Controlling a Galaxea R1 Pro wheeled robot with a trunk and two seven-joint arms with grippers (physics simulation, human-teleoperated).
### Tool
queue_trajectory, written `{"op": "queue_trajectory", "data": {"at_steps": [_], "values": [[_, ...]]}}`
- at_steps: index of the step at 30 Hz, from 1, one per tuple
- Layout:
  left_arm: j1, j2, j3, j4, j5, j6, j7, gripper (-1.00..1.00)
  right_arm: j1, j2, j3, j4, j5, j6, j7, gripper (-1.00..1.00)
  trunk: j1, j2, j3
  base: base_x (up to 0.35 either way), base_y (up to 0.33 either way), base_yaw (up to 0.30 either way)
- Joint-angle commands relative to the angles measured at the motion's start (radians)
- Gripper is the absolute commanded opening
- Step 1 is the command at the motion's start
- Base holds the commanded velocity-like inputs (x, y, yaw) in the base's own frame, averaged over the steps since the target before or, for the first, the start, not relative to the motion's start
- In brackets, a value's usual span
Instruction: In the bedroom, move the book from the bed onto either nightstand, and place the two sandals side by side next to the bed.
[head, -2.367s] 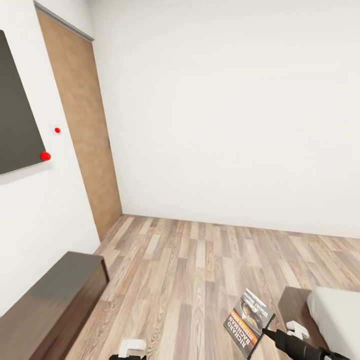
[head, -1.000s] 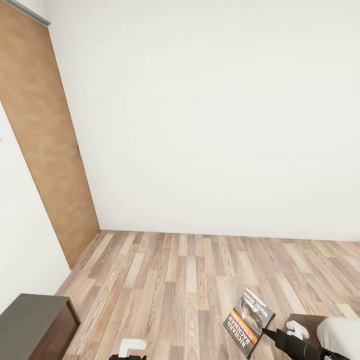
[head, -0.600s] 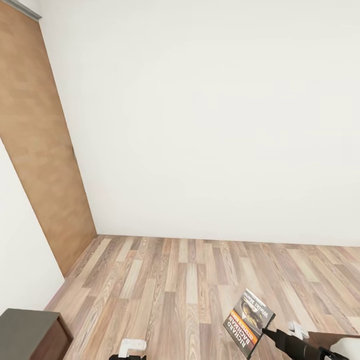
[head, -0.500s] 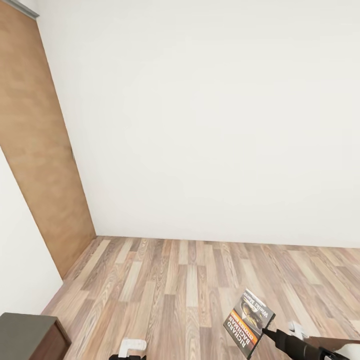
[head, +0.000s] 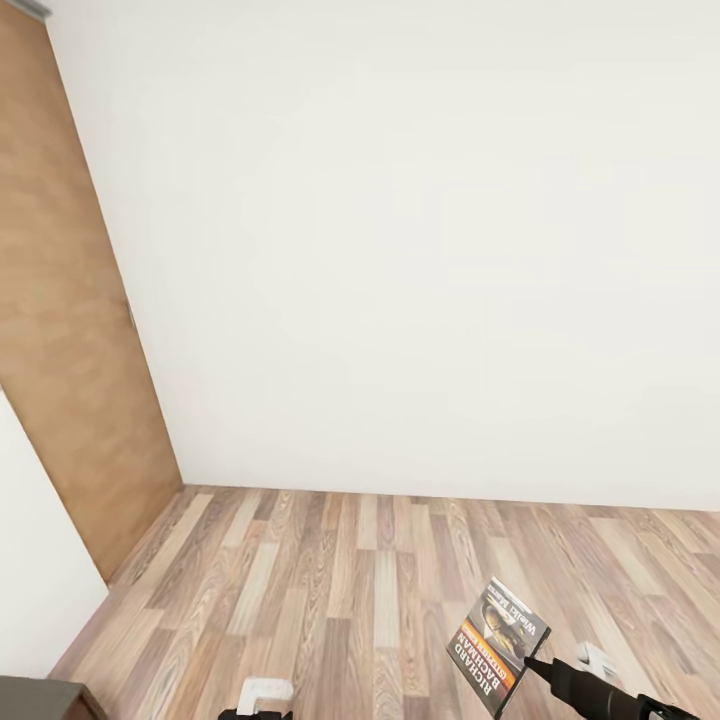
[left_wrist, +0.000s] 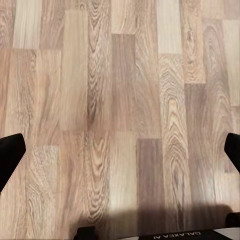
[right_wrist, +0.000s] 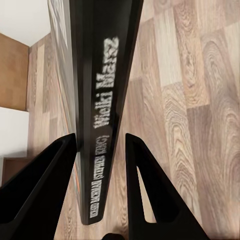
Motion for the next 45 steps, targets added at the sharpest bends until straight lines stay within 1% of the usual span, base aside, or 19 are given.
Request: {"op": "queue_trajectory", "data": {"at_steps": [1, 10, 19, 45], "values": [[-0.001, 0.0, 0.009, 0.001, -0.01, -0.003, -0.001, 1.0, -0.001, 0.0, 0.001, 0.002, -0.011, 0.007, 0.006, -1.0, 0.001, -0.001, -0.001, 0.33, 0.0, 0.0], [-0.001, 0.0, 0.009, 0.001, -0.01, -0.003, -0.001, 1.0, -0.002, 0.0, 0.001, 0.002, -0.011, 0.007, 0.006, -1.0, 0.001, -0.001, -0.001, 0.33, 0.0, -0.004], [-0.001, 0.0, 0.009, 0.001, -0.01, -0.003, -0.001, 1.0, -0.001, 0.0, 0.001, 0.002, -0.011, 0.007, 0.006, -1.0, 0.001, -0.001, -0.001, 0.33, 0.0, -0.072], [-0.001, 0.0, 0.009, 0.001, -0.01, -0.003, -0.001, 1.0, -0.002, 0.001, 0.001, 0.002, -0.011, 0.007, 0.004, -1.0, 0.001, -0.001, -0.001, 0.33, 0.0, -0.002]]}}
